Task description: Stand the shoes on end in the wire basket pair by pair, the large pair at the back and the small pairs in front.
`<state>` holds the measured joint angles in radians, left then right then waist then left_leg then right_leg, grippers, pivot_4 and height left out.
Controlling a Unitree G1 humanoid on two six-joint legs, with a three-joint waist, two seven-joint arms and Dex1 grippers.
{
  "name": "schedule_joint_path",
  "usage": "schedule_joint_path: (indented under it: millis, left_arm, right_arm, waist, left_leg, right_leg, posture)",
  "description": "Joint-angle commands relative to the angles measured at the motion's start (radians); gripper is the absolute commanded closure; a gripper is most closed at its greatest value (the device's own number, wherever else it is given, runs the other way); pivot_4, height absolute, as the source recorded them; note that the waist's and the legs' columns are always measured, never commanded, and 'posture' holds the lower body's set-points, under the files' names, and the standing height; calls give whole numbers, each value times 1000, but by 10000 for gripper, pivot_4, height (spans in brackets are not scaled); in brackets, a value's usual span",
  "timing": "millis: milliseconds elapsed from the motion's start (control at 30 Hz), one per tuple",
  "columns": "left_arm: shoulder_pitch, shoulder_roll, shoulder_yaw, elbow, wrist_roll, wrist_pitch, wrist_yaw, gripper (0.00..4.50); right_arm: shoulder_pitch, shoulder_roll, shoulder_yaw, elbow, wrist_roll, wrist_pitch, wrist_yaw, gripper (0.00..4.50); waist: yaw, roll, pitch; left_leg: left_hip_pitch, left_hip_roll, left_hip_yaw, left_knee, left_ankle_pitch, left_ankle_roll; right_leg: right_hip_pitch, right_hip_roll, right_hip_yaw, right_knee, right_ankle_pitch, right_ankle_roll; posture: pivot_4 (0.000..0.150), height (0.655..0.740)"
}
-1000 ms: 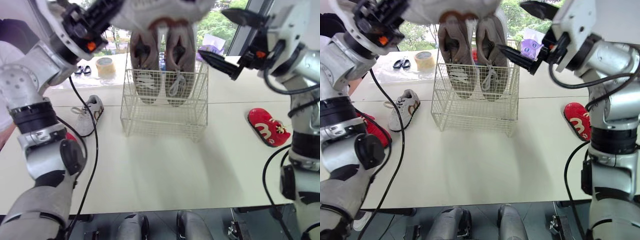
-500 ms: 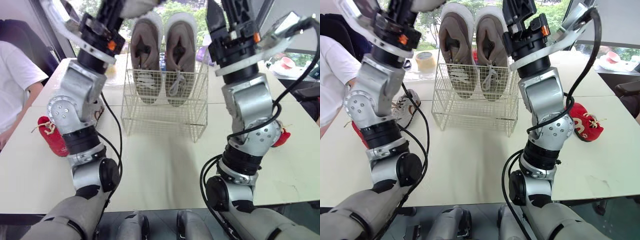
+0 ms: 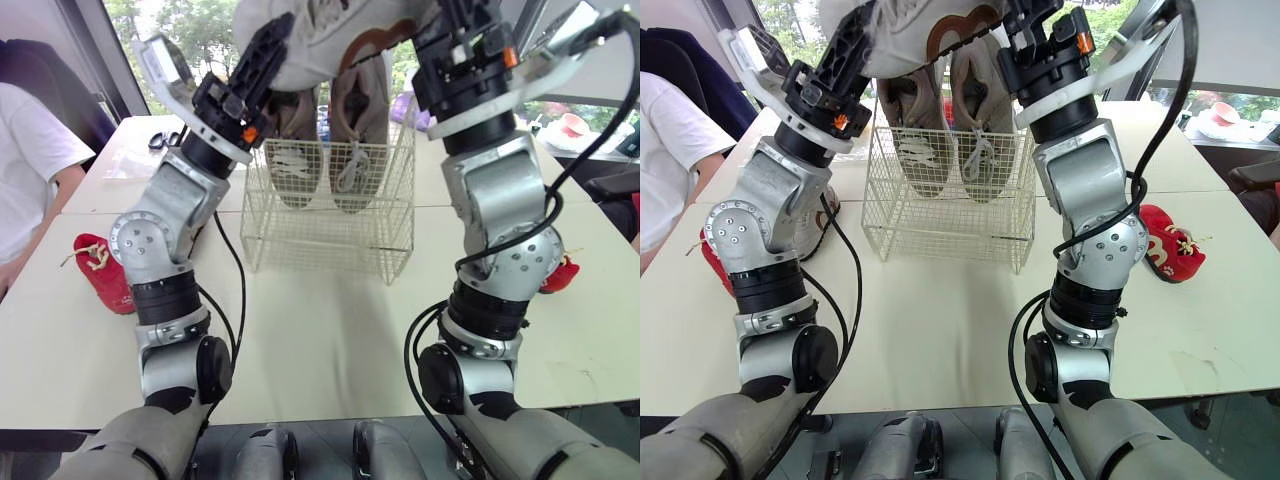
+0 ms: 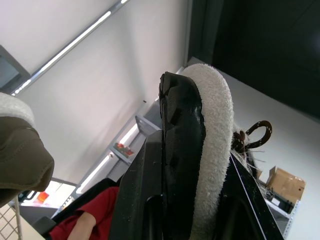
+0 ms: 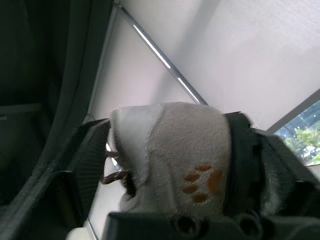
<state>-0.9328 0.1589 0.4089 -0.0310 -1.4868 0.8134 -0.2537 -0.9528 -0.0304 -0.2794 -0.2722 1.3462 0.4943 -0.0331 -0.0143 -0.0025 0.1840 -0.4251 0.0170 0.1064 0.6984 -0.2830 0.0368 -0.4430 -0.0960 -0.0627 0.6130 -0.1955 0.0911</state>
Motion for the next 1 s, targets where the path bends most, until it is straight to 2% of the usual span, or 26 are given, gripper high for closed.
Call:
schedule_joint_path:
  millis: [33, 100, 167, 233, 300, 433, 467, 567, 667, 767, 833, 900, 1000]
  left_arm:
    - [9, 24, -12, -44, -16, -6, 6, 42094]
    - [19, 33, -23, -54, -12, -5, 6, 42094]
    - [28, 44, -35, -61, -4, 0, 1, 42094]
    - [57, 72, -49, -84, -16, 27, -21, 31828]
    - [93, 112, -54, -115, -31, 53, -14, 24033]
    - [153, 176, -51, -173, -65, 64, 30, 2814]
    - [166, 183, -52, -190, -74, 60, 44, 218]
    - [256, 273, -110, -329, 47, 84, 88, 218]
    - [345, 342, -133, -451, 157, 58, 129, 218]
    - [433, 333, -119, -537, 234, -5, 194, 218]
    - [478, 329, -123, -569, 267, -26, 208, 218]
    - [514, 325, -124, -576, 301, -50, 210, 218]
    - [539, 317, -115, -568, 316, -76, 205, 218]
  right_arm:
    - [-51, -3, 18, -43, 3, -22, 15, 22450]
    - [-54, -2, 22, -41, 2, -21, 17, 31123]
    - [-56, -2, 21, -38, 2, -21, 17, 36018]
    - [-61, -7, 20, -36, 4, -21, 15, 36395]
    - [-72, -20, 17, -32, 5, -19, 18, 36395]
    - [-95, -46, 7, -15, 11, -19, 26, 36395]
    - [-99, -50, 5, -15, 14, -20, 24, 36395]
    - [-135, -108, -17, 17, 11, -4, 37, 36395]
    - [-155, -262, -40, 63, -21, 45, 125, 36395]
    - [-112, -581, 0, 184, -201, 101, 468, 36395]
    - [-102, -720, 59, 267, -322, 75, 659, 36395]
    - [-117, -787, 127, 345, -439, 19, 807, 36395]
    - [-149, -806, 184, 439, -566, -61, 945, 36395]
  waist:
    - [0, 0, 0]
    - [0, 0, 0]
    - [0, 0, 0]
    - [0, 0, 0]
    - [-1, 0, 0]
    - [-3, 0, 0]
    - [-1, 0, 0]
    - [-2, 0, 0]
    - [4, 0, 0]
    - [10, 1, 0]
    - [6, 0, 0]
    - [0, 0, 0]
    - [-9, 1, 0]
  left_leg:
    - [0, 0, 0, 0, 0, 0]
    - [0, 0, 0, 0, 0, 0]
    - [0, 0, 0, 0, 0, 0]
    - [0, 0, 0, 0, 0, 0]
    - [0, 0, 0, 0, 0, 0]
    - [0, 1, 0, 0, 0, 0]
    - [0, 1, 0, 0, 0, 0]
    - [0, 0, 0, 0, 0, 0]
    - [0, 0, 0, 0, 0, 0]
    - [-1, -1, 0, 0, -4, 6]
    - [0, -1, 0, 0, -6, 9]
    - [-1, -1, 1, -1, -6, 10]
    - [1, 0, 3, -2, -6, 9]
  right_leg:
    - [0, 0, 0, 0, 0, 0]
    - [0, 0, 0, 0, 0, 0]
    - [0, 0, 0, 0, 0, 0]
    - [0, 0, 0, 0, 0, 0]
    - [0, 0, 0, 0, 0, 0]
    - [-1, 0, 0, 0, 0, 0]
    - [-1, 0, 0, 0, 0, 0]
    - [-1, 0, 0, 0, 0, 0]
    - [0, -1, 0, -1, 0, 0]
    - [0, -2, 0, -3, -2, -4]
    - [1, -2, 0, -5, -2, -4]
    - [1, -2, 1, -7, -2, -4]
    - [0, -1, 1, -7, -2, -4]
  posture:
    - [1500, 7400]
    - [1500, 7400]
    - [1500, 7400]
    - [1500, 7400]
    - [1500, 7400]
    - [1500, 7400]
    - [1500, 7400]
    - [1500, 7400]
    - [1500, 7400]
    - [1500, 7400]
    - [1500, 7400]
    - [1500, 7400]
    - [1500, 7400]
